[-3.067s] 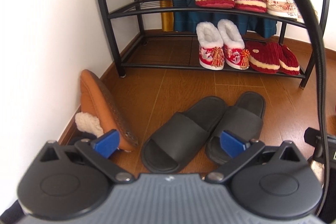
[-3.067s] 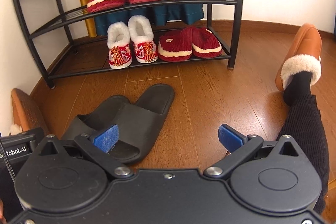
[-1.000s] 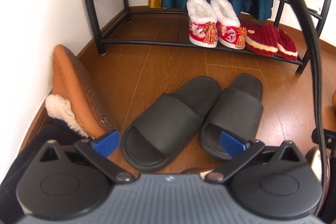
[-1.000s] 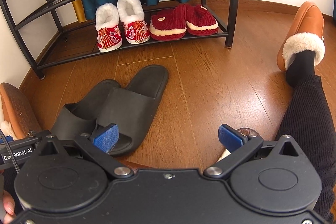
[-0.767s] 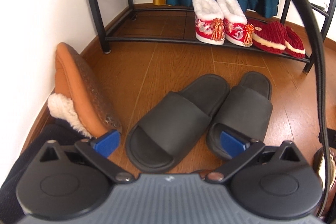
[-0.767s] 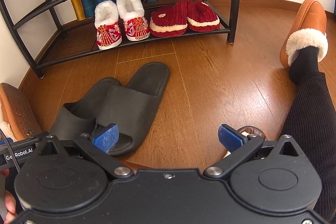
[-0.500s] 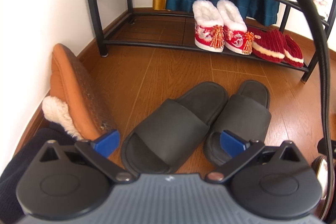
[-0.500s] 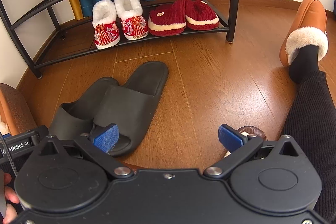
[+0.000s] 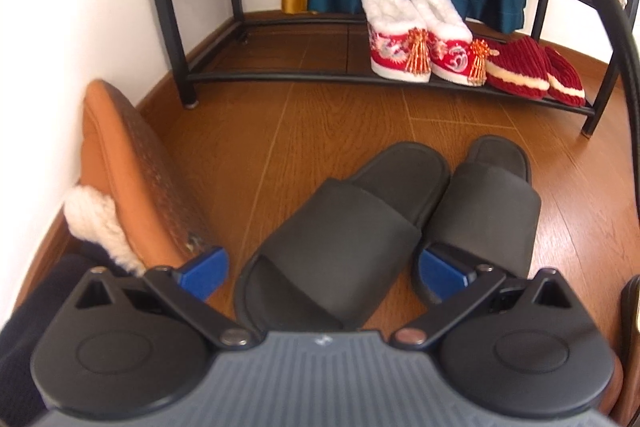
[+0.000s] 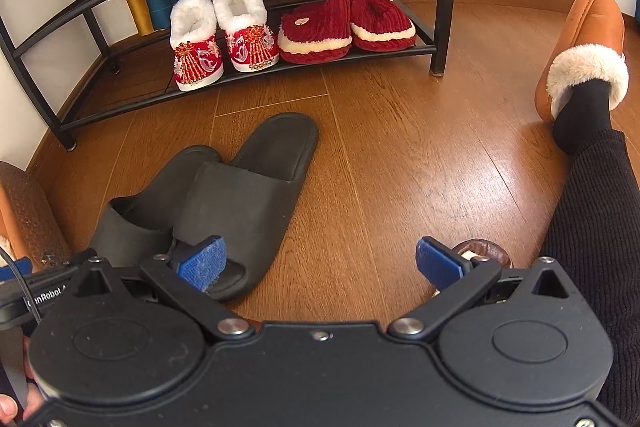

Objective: Organize scattered shoes
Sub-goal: 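Move the right tool toward the pair of black slides on the floor, then position the right tool above the heels of both black slides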

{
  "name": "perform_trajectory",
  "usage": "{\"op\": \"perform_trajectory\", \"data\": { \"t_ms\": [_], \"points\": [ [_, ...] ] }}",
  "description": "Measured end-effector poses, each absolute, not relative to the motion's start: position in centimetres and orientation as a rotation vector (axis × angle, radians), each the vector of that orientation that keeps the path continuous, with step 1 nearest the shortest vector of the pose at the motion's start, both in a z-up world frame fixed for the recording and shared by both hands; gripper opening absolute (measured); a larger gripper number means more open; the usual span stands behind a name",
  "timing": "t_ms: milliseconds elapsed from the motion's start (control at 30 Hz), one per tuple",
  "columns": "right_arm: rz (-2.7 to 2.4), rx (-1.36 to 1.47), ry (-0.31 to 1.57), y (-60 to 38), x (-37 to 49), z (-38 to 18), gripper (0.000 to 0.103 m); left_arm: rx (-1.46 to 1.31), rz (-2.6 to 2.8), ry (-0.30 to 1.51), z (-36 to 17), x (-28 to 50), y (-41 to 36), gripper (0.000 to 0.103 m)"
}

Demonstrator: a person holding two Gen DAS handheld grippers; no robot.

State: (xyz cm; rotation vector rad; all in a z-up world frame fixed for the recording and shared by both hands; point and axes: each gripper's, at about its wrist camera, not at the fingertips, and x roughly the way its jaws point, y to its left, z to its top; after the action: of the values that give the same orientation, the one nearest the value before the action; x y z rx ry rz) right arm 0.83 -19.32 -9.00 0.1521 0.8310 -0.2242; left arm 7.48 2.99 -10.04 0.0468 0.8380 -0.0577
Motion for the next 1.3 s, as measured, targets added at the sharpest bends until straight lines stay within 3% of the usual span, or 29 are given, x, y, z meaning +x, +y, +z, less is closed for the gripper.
{"op": "perform_trajectory", "data": {
  "t_ms": [900,1300],
  "points": [
    [-0.209,0.136,0.853,-18.6,1.9,-9.5,0.103,0.051,-0.105,0.766,-13.3,4.8,3.9,0.101],
    [-0.212,0.125,0.868,-18.1,2.7,-9.9,0.103,0.036,-0.117,0.78,-14.5,5.8,3.5,0.095]
  ]
}}
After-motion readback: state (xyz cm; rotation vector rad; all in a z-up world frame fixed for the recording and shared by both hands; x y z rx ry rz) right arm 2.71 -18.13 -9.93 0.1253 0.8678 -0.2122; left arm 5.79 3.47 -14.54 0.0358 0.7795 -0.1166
